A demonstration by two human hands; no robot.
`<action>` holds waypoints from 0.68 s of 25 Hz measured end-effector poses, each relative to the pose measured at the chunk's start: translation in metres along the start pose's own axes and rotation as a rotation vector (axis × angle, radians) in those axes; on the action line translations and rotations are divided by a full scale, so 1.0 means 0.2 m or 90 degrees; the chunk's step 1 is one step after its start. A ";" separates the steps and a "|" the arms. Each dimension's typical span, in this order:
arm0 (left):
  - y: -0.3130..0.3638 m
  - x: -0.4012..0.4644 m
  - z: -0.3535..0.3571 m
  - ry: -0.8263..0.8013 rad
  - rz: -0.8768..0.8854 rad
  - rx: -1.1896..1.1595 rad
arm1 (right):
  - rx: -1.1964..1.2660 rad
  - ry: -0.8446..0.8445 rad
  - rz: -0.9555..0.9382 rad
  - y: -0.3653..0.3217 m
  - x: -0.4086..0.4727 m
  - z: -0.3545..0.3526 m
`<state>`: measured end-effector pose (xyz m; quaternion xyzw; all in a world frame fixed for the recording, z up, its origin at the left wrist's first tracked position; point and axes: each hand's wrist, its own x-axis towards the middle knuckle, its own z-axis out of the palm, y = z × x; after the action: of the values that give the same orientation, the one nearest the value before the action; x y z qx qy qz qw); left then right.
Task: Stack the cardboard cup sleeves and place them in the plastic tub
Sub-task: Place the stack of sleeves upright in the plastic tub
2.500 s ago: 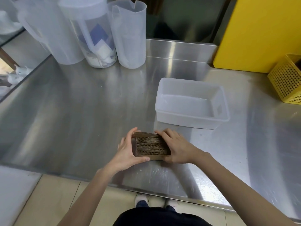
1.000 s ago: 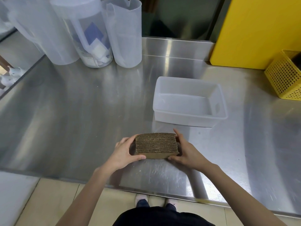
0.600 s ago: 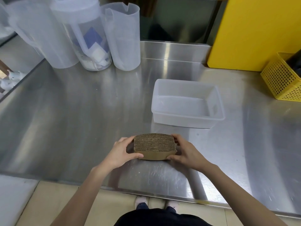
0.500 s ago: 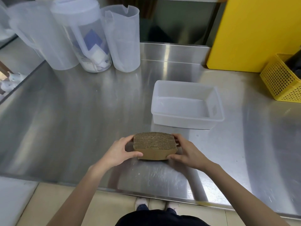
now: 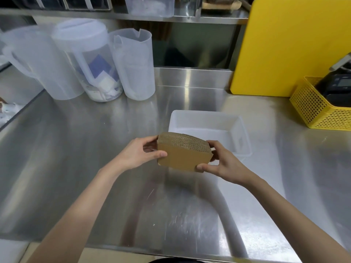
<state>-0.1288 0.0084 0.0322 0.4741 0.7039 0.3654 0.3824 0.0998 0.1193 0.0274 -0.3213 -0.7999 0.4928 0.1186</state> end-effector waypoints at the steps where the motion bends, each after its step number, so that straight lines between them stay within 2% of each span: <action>1: 0.03 0.03 0.00 -0.007 0.002 -0.011 | 0.001 0.005 0.007 -0.01 0.02 -0.03; 6: 0.21 0.24 0.00 -0.037 0.011 -0.022 | -0.036 0.028 0.037 -0.04 0.13 -0.16; 11: 0.33 0.46 -0.01 -0.081 -0.038 0.014 | -0.046 0.043 0.102 0.00 0.26 -0.22; 17: 0.33 0.71 0.03 -0.151 -0.072 0.208 | -0.050 -0.109 0.251 0.07 0.42 -0.17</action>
<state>-0.1345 0.1630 0.0607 0.5292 0.7294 0.1661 0.4004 0.0580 0.1994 0.0214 -0.4329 -0.7475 0.5002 -0.0614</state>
